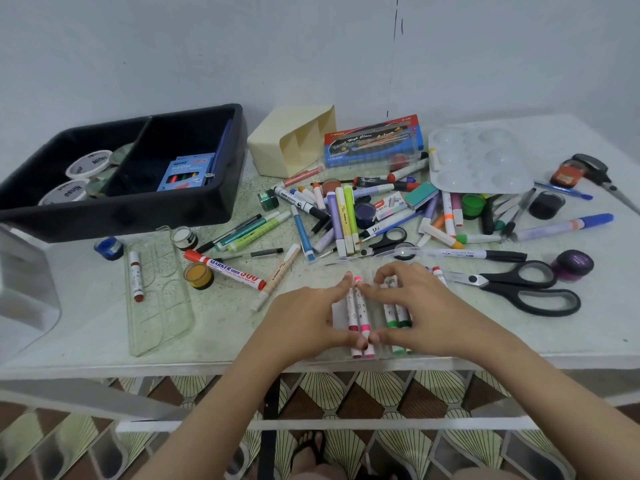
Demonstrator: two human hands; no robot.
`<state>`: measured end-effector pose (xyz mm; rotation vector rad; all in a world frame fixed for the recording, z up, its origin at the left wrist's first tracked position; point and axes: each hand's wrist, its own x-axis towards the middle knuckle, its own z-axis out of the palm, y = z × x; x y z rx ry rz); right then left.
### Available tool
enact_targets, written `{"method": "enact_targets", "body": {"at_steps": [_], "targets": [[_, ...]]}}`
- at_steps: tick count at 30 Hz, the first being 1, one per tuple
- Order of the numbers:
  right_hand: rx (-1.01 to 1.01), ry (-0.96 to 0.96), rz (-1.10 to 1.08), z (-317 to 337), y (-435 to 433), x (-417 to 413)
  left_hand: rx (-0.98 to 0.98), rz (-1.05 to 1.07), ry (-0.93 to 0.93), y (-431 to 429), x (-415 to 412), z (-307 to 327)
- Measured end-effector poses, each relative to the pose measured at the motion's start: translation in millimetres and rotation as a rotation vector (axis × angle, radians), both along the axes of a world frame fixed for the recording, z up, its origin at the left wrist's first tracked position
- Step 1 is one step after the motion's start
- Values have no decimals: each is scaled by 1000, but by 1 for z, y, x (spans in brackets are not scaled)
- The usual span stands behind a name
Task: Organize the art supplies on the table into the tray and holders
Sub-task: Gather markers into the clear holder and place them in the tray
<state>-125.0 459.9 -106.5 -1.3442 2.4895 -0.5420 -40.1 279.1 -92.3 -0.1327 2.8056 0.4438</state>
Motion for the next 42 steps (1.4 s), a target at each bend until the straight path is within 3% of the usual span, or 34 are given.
{"method": "enact_targets", "body": {"at_steps": [6, 12, 16, 21, 26, 29, 33, 37, 42], "targets": [[-7, 64, 20, -4, 3, 4, 76, 22, 32, -9, 8, 3], [83, 149, 8, -8, 2, 9, -188, -58, 49, -3, 2, 10], [97, 156, 15, -9, 3, 8, -244, -66, 43, -1, -4, 9], [79, 115, 10, -8, 3, 7, 12, -14, 45, -4, 7, 4], [79, 131, 7, -10, 3, 7, 362, 215, 319, -19, 23, 8], [76, 144, 9, -11, 4, 7, 199, 395, 567, -53, 29, 13], [73, 146, 10, -12, 4, 7, -173, 723, 680, -121, 43, 16], [79, 159, 12, -14, 4, 6, -405, 887, 516, -166, 59, 10], [68, 155, 10, -12, 2, 5, -488, 937, 249, -184, 58, 0]]}}
